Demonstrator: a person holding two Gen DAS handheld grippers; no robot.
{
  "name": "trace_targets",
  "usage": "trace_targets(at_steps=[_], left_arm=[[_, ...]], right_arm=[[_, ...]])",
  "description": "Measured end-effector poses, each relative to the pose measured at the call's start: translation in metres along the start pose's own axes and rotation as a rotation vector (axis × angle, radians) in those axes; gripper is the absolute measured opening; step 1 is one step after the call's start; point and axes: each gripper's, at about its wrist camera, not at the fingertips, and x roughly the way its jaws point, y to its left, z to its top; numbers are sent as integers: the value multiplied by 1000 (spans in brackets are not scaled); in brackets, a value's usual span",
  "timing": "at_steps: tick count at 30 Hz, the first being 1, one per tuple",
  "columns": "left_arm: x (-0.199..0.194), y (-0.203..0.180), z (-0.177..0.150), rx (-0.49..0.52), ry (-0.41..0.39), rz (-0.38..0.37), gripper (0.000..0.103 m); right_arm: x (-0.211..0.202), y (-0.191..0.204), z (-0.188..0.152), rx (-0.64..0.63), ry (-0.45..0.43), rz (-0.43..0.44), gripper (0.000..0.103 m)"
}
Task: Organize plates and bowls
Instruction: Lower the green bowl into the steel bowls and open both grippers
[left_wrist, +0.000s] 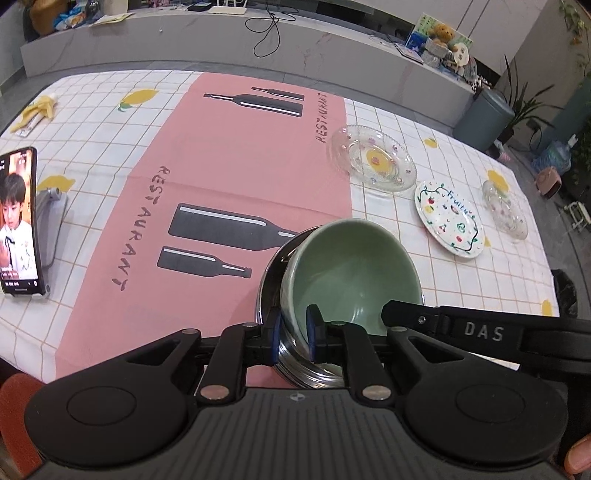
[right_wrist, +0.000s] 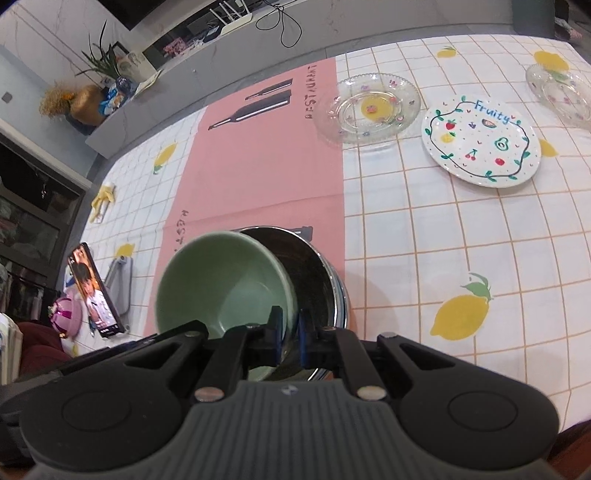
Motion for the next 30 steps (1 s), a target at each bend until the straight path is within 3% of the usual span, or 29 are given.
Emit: trace_targets(at_steps=[14,21,25,30], left_arm=[[-6,3,10,-6,-40,-19,19],[-10,0,11,-3,-60,-27,19],[-20,-7,14,5,-89,-52,21],[-31,-22,17,36,-119,-76,25]], right_arm=[[8,5,3,-67,-19,-67,8],[-15,12,5,-134,-114,-93,12],[-33,12,8,-144,-170,-93,25],[-51,2,11,-133,-207,-89,29]])
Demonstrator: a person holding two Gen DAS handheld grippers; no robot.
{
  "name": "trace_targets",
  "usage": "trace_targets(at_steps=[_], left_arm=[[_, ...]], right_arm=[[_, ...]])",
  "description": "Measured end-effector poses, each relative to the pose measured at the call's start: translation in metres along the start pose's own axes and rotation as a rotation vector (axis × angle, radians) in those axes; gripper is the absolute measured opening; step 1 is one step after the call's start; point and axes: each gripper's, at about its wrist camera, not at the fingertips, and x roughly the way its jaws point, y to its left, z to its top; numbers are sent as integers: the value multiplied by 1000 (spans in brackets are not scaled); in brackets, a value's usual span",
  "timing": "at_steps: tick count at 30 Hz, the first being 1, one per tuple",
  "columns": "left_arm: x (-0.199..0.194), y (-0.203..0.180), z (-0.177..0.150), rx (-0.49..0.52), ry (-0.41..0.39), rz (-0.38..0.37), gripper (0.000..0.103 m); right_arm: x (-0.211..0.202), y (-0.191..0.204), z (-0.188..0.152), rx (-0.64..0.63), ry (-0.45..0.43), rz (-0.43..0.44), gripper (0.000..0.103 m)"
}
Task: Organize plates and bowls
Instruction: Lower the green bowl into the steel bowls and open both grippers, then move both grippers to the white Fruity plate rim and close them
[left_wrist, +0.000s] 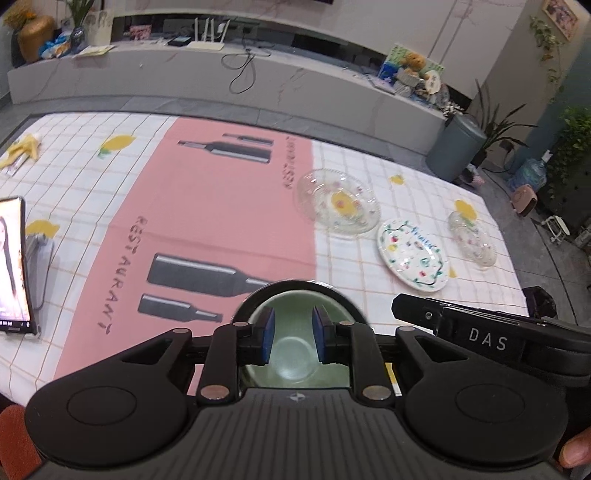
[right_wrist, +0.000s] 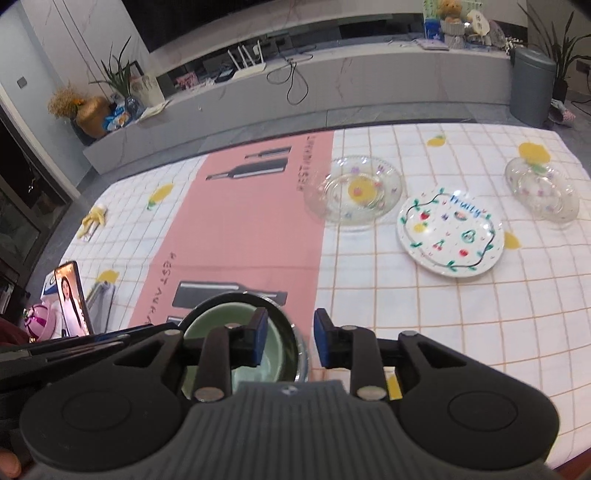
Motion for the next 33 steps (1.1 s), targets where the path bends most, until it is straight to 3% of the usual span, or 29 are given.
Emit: trace_targets(at_steps=[14,19,24,29,33], left_arm=[[6,-68,9,70,-24,-165,30],[28,-95,6,81,-10,-205,42],[56,-114,2,46,9,-230,43],[77,-126,2,-22,-7,-280,43],[96,-135,8,-47,-11,-278,43]], right_arm=[[-39,-66,2,146,-83,-26,41],[-41,-98,-4,223,-91,-50,42],[-40,-129,-11,286,-96,-75,42],[-36,-160,-18,351,-124,-52,42],[-31,-183,-20,401,-145,-44,42]])
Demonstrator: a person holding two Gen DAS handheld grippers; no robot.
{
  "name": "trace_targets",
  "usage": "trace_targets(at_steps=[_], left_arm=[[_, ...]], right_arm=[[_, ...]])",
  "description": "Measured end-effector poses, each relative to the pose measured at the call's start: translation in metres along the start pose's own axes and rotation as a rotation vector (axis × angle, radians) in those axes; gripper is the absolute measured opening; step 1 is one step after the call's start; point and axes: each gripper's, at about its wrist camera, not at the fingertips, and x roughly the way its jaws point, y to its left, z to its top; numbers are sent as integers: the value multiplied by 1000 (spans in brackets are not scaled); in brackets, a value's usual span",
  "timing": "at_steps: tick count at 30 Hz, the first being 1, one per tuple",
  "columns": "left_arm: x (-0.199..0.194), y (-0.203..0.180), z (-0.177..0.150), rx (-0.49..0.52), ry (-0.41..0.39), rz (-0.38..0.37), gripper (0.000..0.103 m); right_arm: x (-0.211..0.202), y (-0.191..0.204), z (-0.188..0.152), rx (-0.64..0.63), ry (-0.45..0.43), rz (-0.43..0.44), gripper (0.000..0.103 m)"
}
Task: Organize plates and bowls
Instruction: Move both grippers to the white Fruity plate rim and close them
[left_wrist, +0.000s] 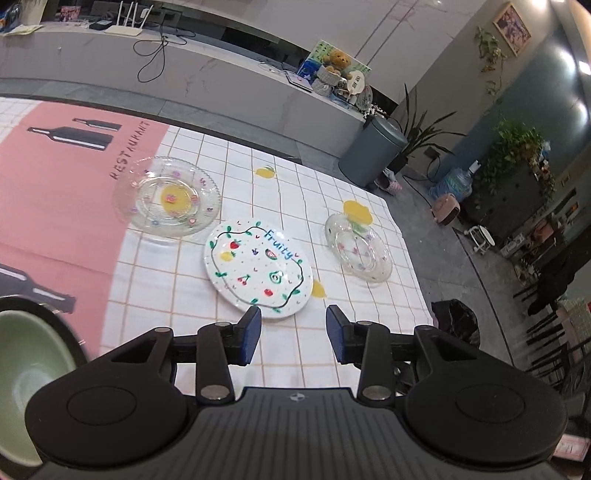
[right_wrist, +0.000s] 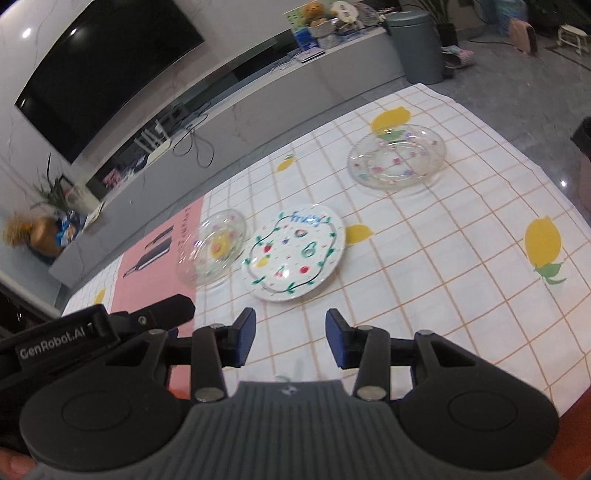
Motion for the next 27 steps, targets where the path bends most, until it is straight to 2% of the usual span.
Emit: trace_targets(at_steps=[8,11,21,24,27], left_arm=[[43,20,10,-140,-18,32,43],[59,25,14,-181,-26,78,43],[98,59,21,-294,-90,185,43],[107,66,20,-295,-88,233,43],[114,73,18,-305,-68,229,43]], right_arm=[[35,-38,23,109,20,18,42],[54,-44,31,116,35,13,42],[113,-42,56,56,57,11,41],[128,-40,65,32,60,-5,41],[141,-40,71,21,68,-26,41]])
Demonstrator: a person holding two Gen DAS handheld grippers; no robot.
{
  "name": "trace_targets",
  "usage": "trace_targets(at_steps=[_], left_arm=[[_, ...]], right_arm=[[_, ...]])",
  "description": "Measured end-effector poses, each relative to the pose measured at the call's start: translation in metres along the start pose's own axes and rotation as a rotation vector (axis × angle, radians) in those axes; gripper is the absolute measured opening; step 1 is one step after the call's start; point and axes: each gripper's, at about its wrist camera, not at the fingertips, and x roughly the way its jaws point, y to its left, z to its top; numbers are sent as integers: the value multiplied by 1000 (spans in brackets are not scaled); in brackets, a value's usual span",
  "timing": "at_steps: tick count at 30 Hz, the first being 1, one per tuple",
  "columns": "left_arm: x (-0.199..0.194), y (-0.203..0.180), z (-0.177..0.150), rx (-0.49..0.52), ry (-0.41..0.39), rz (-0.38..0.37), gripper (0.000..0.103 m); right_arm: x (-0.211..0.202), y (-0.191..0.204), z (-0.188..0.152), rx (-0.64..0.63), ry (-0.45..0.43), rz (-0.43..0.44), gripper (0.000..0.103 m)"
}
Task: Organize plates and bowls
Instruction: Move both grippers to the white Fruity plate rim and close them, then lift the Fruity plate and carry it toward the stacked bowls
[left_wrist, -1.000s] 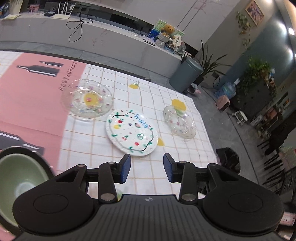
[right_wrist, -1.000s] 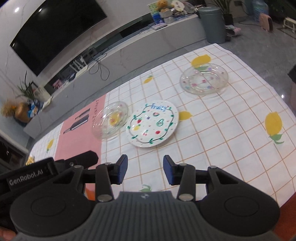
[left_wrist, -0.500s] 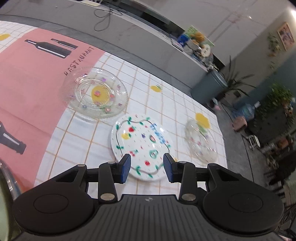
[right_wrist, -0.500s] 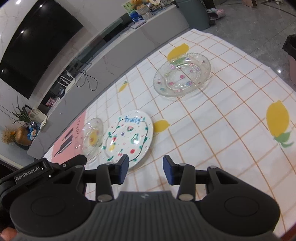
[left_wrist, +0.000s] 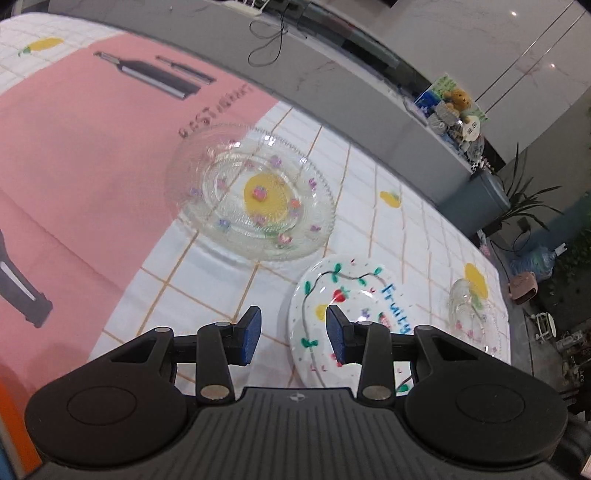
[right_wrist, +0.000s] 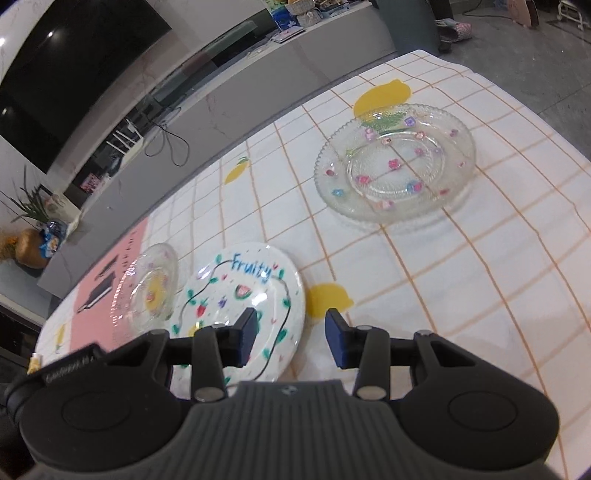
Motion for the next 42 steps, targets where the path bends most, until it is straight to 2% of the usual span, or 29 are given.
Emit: trace_targets(at_steps=[3,7,13,14,15,19,22,26,42], left_arm=[[5,3,-2,-4,4,-12,43],[9,3,1,-11,7,-42,43],[15,1,5,-24,13,-75,43],[17,0,5,-29,19,-82,40],[16,0,5,-30,13,-80,31],[17,-1,5,-27,12,-55,22],[16,-2,4,-14,14,-46,20],[9,-6,2,-3,12,-46,17],[-36,-13,-13,24,26,-72,15]], right_arm=[[11,0,2,3,19,3,40],[20,0,2,3,26,12,34],[28,1,8,23,30,43,32],[28,1,8,21,27,40,31],[29,2,8,16,24,35,30],[29,1,8,12,15,-10,9],[29,-3,8,37,19,-3,9],[22,1,8,10,17,-25,8],[-31,-7,-8,50,12,-5,7]])
